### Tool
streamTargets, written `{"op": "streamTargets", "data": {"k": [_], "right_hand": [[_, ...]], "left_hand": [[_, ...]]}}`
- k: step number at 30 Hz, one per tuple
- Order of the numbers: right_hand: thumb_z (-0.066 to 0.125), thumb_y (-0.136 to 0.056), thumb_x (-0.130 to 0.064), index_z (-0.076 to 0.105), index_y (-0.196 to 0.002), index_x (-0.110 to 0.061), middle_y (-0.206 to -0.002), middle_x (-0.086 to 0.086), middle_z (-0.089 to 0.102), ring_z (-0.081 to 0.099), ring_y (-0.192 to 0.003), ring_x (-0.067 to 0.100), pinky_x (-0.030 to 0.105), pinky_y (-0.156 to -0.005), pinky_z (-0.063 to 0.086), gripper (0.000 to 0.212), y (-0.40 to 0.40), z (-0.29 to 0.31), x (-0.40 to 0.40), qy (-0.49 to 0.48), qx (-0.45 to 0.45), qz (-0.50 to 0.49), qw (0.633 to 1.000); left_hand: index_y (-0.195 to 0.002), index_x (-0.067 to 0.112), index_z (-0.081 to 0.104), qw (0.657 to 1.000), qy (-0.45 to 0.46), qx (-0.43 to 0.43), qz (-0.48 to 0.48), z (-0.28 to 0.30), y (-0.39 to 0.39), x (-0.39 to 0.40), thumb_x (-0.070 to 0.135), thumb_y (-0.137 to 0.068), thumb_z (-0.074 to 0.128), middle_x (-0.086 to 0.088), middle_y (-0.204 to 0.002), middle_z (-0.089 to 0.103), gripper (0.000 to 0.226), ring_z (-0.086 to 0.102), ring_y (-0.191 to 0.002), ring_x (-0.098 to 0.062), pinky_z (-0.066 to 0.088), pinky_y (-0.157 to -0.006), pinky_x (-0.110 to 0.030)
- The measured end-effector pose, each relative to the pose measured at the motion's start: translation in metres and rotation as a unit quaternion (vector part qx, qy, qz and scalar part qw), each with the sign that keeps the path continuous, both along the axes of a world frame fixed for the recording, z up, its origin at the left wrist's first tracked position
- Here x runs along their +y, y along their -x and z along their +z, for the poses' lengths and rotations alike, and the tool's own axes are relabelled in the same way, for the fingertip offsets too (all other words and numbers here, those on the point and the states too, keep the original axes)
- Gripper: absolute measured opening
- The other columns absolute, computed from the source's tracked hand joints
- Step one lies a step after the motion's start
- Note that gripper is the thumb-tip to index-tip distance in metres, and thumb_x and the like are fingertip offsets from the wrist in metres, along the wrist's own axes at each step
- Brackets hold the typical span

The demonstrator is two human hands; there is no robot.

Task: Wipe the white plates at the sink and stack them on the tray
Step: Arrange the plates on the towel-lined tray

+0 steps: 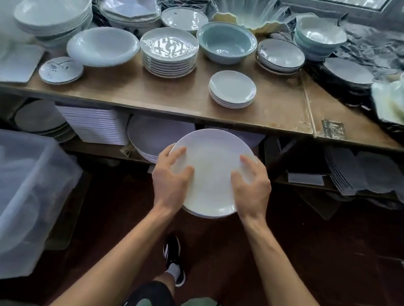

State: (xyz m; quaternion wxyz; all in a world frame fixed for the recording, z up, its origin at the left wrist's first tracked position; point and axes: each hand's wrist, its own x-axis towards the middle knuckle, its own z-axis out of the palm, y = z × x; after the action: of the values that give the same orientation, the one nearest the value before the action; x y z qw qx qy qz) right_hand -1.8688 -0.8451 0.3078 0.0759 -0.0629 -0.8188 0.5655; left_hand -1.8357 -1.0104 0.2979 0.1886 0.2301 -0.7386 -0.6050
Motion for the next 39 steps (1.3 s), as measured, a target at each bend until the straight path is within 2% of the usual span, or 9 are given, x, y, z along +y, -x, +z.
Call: {"op": "streamTargets", "data": {"k": [3,5,7,14,20,25,33,36,39], "right_hand": [[0.069,-0.084,-0.006,0.068,-0.127,-0.015,-0.136,-0.003,0.060,0.058,-0.124,0.012,0.017,-0.106,0.043,0.044,0.045,0.004,-0.002,0.002,-0.008,-0.002,1.000],[0.068,-0.084,-0.005,0.067,-0.129,-0.015,-0.137,-0.002,0.060,0.057,-0.125,0.012,0.031,-0.109,0.045,0.045,0.071,0.008,-0.002,0.002,-0.009,0.001,1.000],[0.067,-0.085,-0.004,0.066,-0.129,-0.015,-0.136,-0.003,0.060,0.057,-0.124,0.012,0.034,-0.109,0.046,0.045,0.097,0.010,-0.003,0.011,-0.011,-0.008,1.000],[0.067,-0.085,-0.009,0.067,-0.129,-0.020,-0.135,-0.009,0.055,0.054,-0.120,0.003,0.021,-0.100,0.046,0.045,0.188,0.004,0.009,0.025,-0.020,-0.039,0.999],[0.065,-0.085,-0.011,0.068,-0.129,-0.020,-0.136,-0.008,0.056,0.052,-0.123,0.006,0.015,-0.099,0.045,0.044,0.280,-0.010,0.032,0.029,-0.037,-0.034,0.998],[0.066,-0.086,-0.008,0.069,-0.127,-0.017,-0.129,-0.011,0.058,0.053,-0.119,0.003,0.018,-0.101,0.043,0.043,0.345,-0.020,0.039,0.041,-0.045,-0.015,0.998],[0.067,-0.083,-0.007,0.070,-0.126,-0.017,-0.126,-0.015,0.055,0.048,-0.113,-0.007,-0.006,-0.090,0.029,0.044,0.412,-0.047,0.026,0.021,-0.067,0.011,0.997],[0.068,-0.083,-0.008,0.070,-0.127,-0.018,-0.128,-0.015,0.053,0.043,-0.113,-0.013,-0.005,-0.095,0.027,0.045,0.434,-0.060,0.017,0.016,-0.080,0.013,0.997],[0.068,-0.083,-0.009,0.070,-0.127,-0.019,-0.132,-0.012,0.054,0.046,-0.119,-0.006,0.014,-0.107,0.036,0.045,0.452,-0.070,0.007,0.011,-0.081,0.013,0.997]], "left_hand": [[-0.125,0.018,0.070,1.000,0.001,-0.009,-0.020,0.003,0.053,-0.008,0.003,-0.082,0.072,0.021,-0.130,0.051,0.046,0.049,-0.111,0.017,0.030,-0.091,0.005],[-0.125,0.020,0.070,0.999,0.007,0.000,-0.036,0.008,0.082,-0.011,0.003,-0.082,0.072,0.027,-0.127,0.050,0.045,0.047,-0.110,0.023,0.030,-0.091,0.005],[-0.124,0.021,0.070,0.999,0.017,-0.001,-0.049,0.010,0.112,-0.013,0.005,-0.082,0.072,0.024,-0.130,0.051,0.045,0.044,-0.108,0.030,0.031,-0.091,0.005],[-0.124,0.024,0.072,0.997,0.034,-0.016,-0.064,0.001,0.211,0.001,0.008,-0.081,0.073,0.019,-0.132,0.053,0.045,0.043,-0.109,0.031,0.029,-0.090,0.006],[-0.127,0.024,0.070,0.997,0.033,-0.033,-0.055,-0.003,0.295,0.029,0.012,-0.083,0.071,0.015,-0.143,0.050,0.046,0.046,-0.126,0.009,0.036,-0.107,-0.015],[-0.124,0.029,0.071,0.998,0.038,-0.039,-0.032,-0.011,0.348,0.040,0.018,-0.077,0.067,0.017,-0.141,0.051,0.048,0.045,-0.114,0.027,0.034,-0.090,0.003],[-0.122,0.035,0.069,0.996,0.049,-0.072,-0.005,-0.035,0.405,0.029,0.020,-0.079,0.067,0.013,-0.143,0.052,0.045,0.043,-0.120,0.023,0.031,-0.096,0.002],[-0.123,0.029,0.070,0.995,0.049,-0.083,0.007,-0.048,0.425,0.020,0.011,-0.083,0.071,0.010,-0.144,0.052,0.044,0.045,-0.119,0.023,0.032,-0.098,0.000],[-0.124,0.024,0.071,0.995,0.046,-0.084,0.016,-0.060,0.442,0.012,0.015,-0.079,0.068,0.007,-0.143,0.054,0.046,0.049,-0.123,0.009,0.033,-0.102,-0.004]]}}
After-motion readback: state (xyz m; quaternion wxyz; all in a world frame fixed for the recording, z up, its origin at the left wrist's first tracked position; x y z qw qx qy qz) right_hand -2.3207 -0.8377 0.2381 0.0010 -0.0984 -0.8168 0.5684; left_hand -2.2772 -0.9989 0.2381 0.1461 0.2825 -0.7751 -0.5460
